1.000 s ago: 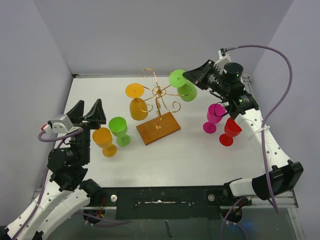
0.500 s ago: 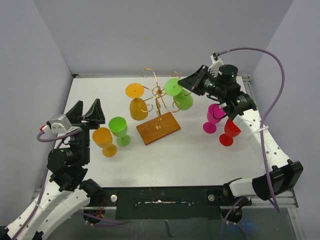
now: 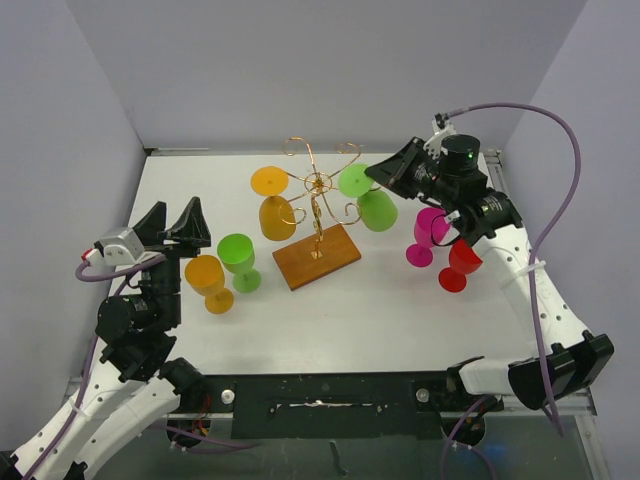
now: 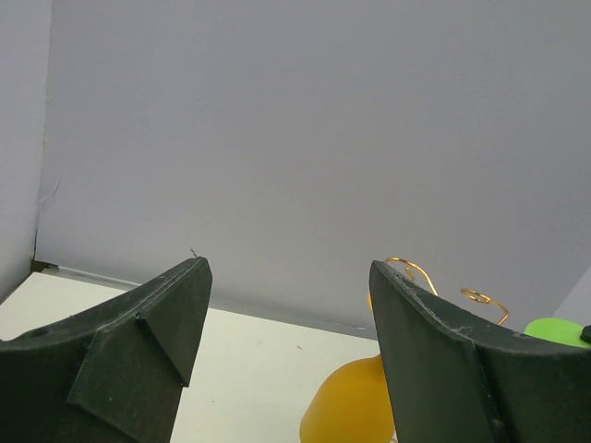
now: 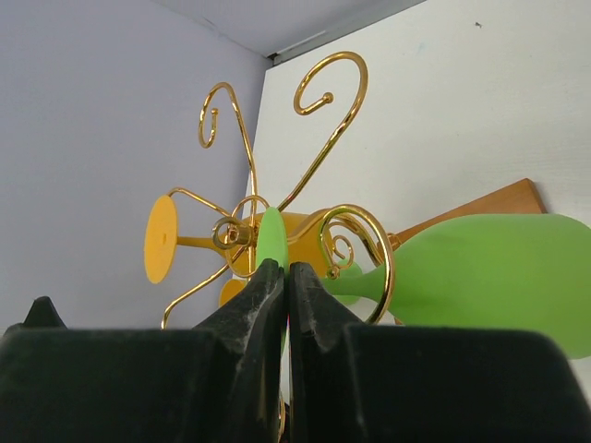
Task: Place the wine glass upside down on the wine glass rack
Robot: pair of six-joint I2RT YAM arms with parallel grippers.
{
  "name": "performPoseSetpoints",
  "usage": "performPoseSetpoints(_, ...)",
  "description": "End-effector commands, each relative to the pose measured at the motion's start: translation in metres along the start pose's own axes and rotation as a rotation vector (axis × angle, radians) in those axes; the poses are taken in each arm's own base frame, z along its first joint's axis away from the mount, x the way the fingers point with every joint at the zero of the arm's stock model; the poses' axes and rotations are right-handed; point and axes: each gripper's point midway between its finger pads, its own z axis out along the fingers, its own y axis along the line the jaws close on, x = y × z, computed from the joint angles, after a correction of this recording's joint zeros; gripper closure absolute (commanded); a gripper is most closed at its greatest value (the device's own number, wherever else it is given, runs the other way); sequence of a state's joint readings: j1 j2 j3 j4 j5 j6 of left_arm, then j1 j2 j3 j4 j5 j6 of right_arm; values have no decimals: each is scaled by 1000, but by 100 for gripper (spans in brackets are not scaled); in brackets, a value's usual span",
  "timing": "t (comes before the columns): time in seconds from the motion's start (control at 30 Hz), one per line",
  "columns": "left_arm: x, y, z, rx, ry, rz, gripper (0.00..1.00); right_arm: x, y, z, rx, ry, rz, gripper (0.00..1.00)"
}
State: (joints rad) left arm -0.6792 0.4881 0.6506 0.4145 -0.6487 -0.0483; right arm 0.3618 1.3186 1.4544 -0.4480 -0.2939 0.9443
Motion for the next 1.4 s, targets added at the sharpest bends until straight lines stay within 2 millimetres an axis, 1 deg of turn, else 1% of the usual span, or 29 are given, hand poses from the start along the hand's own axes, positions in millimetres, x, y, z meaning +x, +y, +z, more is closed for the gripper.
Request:
performPoseSetpoints(0.0, -13, -1, 2, -8, -39, -40, 32, -18, 16, -25, -8, -101, 5, 100)
performPoseSetpoints(0.2, -16, 0, 1, -14, -47, -51, 32, -25, 7, -34, 48, -164, 32, 100)
performPoseSetpoints(0.4, -17, 1, 1, -19, -48, -52, 32, -33, -2, -33, 83, -215, 36, 100)
performPoseSetpoints(0.57, -14, 0, 2, -17, -41, -46, 31, -39, -4, -26, 88, -228, 7, 98)
performPoseSetpoints(0.77, -15, 2, 1, -22, -43, -43, 32, -51, -4, -17, 91, -227, -34, 97)
performPoseSetpoints(1.0, -14, 2, 1, -23, -41, -38, 32, -51, -10, -5, 87, -199, -44, 96)
performPoseSetpoints(1.23, -13, 1, 1, -22, -39, -36, 31, -45, -17, 5, 90, -171, -46, 90)
performPoseSetpoints(1.37, -12, -2, 1, -10, -30, -36, 32, -45, -21, 5, 111, -174, -54, 82)
